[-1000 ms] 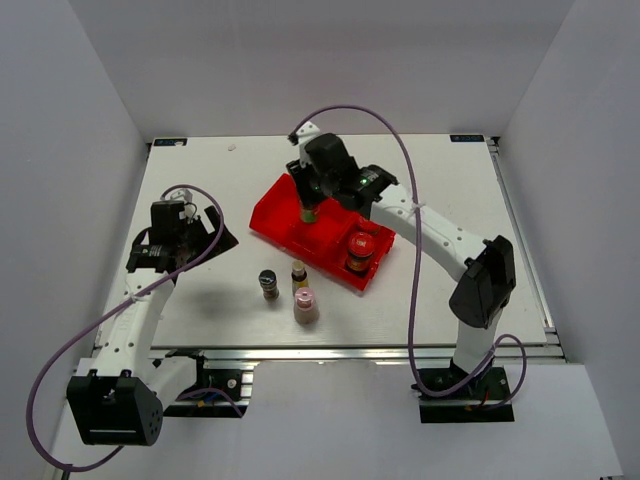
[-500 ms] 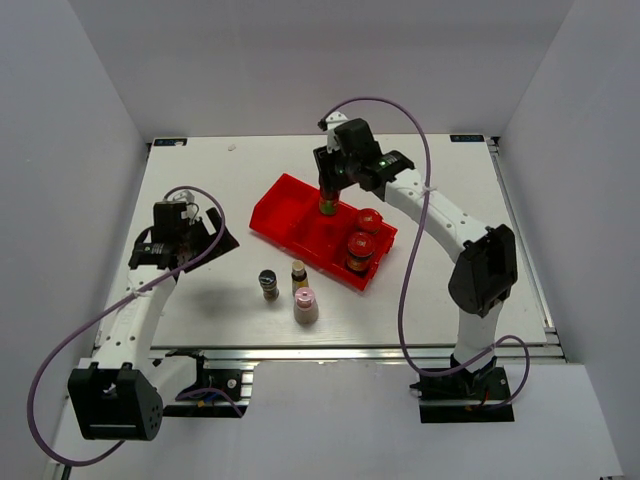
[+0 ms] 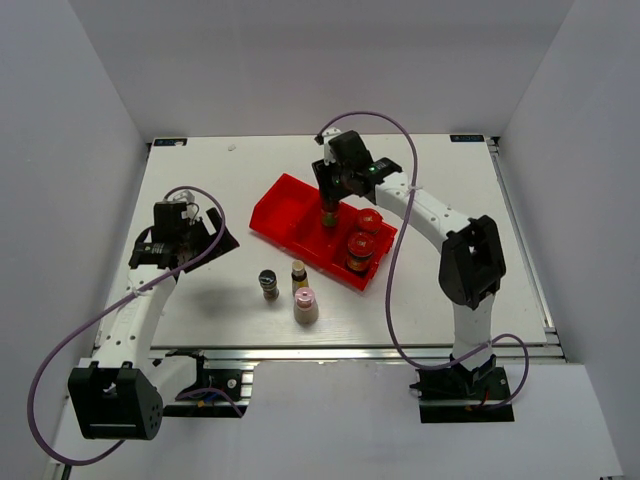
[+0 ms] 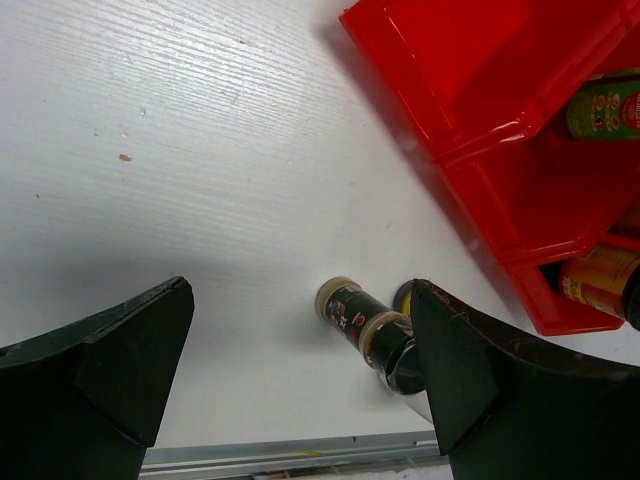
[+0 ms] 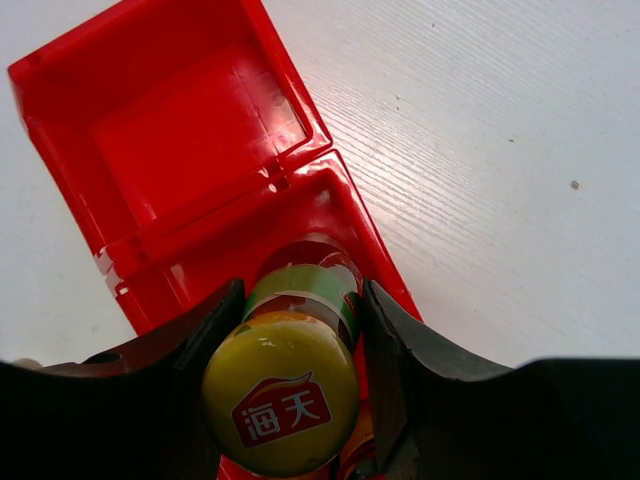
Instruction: Organize the condiment bottles
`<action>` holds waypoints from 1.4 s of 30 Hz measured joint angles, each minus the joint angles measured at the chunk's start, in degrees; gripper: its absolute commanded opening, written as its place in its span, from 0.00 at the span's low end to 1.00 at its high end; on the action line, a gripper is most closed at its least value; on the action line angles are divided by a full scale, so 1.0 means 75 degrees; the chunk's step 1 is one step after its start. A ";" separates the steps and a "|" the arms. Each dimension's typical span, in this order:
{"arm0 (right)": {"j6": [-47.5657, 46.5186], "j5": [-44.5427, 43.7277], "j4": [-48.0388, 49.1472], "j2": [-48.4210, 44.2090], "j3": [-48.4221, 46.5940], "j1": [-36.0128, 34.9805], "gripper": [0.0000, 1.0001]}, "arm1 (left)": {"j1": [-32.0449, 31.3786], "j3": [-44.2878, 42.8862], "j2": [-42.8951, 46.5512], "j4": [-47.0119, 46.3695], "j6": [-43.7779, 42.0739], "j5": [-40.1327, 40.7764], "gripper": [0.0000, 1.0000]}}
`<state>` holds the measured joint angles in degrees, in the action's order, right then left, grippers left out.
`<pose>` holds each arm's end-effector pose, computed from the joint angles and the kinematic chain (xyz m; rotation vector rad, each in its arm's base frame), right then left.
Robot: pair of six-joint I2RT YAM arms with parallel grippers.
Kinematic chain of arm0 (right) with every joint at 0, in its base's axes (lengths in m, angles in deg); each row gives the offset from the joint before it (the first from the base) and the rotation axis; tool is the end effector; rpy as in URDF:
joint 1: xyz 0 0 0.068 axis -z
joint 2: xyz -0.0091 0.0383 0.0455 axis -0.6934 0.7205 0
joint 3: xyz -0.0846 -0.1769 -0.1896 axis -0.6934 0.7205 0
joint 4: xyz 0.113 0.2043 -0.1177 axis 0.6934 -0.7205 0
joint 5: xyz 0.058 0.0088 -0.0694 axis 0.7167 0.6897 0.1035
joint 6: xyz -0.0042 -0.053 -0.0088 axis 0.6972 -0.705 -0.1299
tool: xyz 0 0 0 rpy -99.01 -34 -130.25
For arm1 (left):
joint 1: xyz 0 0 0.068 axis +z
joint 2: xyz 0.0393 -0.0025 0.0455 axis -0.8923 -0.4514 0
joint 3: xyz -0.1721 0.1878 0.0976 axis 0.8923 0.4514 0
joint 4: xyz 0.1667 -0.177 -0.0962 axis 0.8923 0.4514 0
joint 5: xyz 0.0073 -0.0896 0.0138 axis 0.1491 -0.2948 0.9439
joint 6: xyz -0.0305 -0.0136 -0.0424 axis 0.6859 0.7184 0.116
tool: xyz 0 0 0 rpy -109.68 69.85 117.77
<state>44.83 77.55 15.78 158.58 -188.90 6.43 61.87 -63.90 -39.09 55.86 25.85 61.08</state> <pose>0.3669 0.2774 0.3008 -0.5921 2.1683 0.3023 0.2127 -0.0100 0.2703 -0.4822 2.4296 -0.3920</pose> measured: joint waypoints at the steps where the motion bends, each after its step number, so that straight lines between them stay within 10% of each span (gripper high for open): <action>1: 0.0000 0.0000 0.0032 0.0041 0.0000 0.0023 0.34 | 0.0000 0.0000 0.0000 -0.0003 0.0000 0.0000 1.00; 12: 0.0000 0.0009 0.0740 0.0242 0.0501 0.0096 0.44 | 0.0000 0.0026 0.0000 -0.0006 0.0003 0.0000 1.00; 27: -0.0015 -0.0111 0.1239 -0.0009 0.0909 0.0096 0.89 | 0.0000 0.0032 0.0020 -0.0003 0.0003 0.0000 1.00; 42: -0.0020 0.0577 0.1075 -0.2066 0.1381 0.0012 0.89 | 0.0000 0.0032 0.0044 -0.0029 0.0020 -0.0032 1.00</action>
<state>44.68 81.87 23.85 143.08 -178.54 6.51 61.87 -63.66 -38.76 55.65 26.00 60.84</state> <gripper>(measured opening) 0.894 0.997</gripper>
